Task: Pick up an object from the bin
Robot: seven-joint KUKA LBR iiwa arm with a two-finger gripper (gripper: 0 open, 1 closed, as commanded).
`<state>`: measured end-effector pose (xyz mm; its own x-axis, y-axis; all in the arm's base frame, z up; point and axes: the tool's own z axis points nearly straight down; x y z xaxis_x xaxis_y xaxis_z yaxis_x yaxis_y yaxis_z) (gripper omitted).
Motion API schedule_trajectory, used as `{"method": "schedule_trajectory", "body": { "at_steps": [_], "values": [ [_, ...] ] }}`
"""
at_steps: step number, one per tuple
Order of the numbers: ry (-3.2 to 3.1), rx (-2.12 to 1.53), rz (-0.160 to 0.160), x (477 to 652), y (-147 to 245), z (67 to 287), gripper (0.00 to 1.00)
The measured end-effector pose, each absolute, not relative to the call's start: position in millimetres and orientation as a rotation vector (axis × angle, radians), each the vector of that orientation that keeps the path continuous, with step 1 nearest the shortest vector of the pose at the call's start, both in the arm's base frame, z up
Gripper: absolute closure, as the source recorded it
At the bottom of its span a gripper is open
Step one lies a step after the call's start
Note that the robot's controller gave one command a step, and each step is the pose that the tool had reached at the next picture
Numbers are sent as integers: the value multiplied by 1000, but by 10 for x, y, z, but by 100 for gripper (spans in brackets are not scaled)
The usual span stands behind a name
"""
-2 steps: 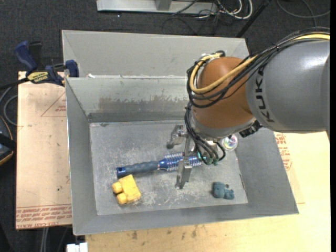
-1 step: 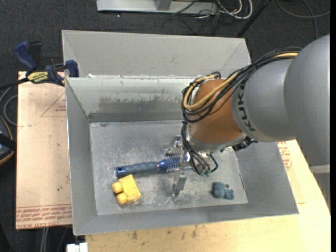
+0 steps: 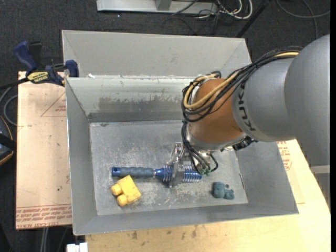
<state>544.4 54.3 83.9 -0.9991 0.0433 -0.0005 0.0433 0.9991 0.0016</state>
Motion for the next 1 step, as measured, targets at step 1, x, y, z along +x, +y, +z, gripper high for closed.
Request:
{"method": "schedule_trajectory", "body": {
  "at_steps": [1],
  "values": [
    [3132,29,-1,5453,83,2283,100]
  ]
}}
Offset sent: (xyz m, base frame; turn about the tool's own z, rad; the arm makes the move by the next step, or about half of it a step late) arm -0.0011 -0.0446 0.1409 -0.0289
